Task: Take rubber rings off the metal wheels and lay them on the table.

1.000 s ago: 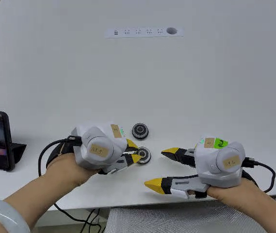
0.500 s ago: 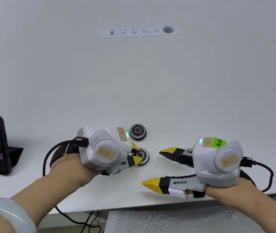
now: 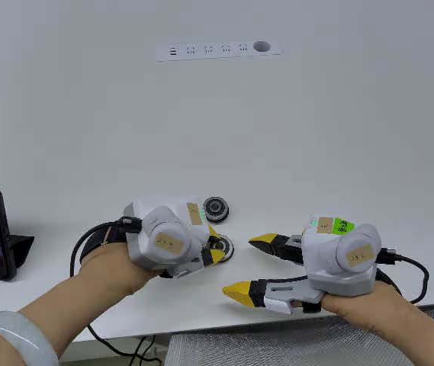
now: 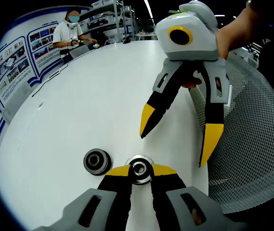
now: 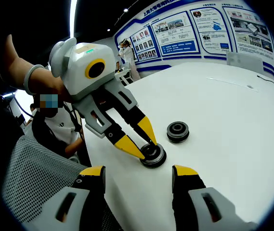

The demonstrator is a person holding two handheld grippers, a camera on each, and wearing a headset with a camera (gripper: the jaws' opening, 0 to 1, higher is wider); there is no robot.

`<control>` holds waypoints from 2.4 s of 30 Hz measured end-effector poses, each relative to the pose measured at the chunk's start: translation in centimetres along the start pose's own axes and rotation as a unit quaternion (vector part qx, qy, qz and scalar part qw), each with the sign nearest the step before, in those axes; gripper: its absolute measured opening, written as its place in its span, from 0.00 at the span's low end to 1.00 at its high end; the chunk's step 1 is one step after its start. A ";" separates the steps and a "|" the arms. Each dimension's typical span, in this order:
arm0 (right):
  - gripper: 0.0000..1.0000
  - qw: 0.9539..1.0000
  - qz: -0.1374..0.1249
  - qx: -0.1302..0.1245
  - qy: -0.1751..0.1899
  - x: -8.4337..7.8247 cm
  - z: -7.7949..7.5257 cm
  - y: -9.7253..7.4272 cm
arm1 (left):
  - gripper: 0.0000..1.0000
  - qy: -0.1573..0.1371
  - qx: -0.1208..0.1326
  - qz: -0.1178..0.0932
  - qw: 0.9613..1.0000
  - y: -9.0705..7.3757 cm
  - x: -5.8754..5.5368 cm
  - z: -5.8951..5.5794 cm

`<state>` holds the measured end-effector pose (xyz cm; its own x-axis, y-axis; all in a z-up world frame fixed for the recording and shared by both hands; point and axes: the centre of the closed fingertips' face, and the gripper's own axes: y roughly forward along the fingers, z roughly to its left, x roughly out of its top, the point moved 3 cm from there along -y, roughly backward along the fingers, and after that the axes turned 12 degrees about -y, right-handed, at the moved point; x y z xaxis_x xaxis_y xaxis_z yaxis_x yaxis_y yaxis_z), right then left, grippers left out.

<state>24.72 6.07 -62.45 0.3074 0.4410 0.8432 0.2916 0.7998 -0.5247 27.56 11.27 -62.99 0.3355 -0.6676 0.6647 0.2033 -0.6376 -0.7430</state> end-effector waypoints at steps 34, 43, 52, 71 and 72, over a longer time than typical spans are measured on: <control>0.56 1.000 -0.001 0.008 0.002 -0.2 -0.1 0.3 | 0.13 0.015 0.011 0.006 1.000 0.1 0.0 0.2; 0.56 1.000 -0.005 0.009 0.004 0.0 -0.1 0.3 | 0.06 0.041 0.009 0.015 0.999 0.2 -0.1 -0.5; 0.56 1.000 -0.004 0.008 0.006 -0.1 -0.2 0.1 | 0.13 0.029 0.025 0.000 0.999 -0.1 0.3 0.5; 0.55 1.000 -0.008 0.008 0.009 0.1 -0.3 0.2 | 0.16 -0.001 0.007 0.007 1.000 0.1 -0.1 0.5; 0.55 1.000 -0.008 0.007 0.008 0.1 -0.4 0.2 | 0.15 0.001 0.010 0.008 1.000 0.1 -0.1 0.5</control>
<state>25.12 6.09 -62.54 0.3176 0.4219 0.8492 0.2837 0.8123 -0.5096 28.04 11.48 -63.15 0.3363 -0.6789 0.6527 0.2156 -0.6191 -0.7551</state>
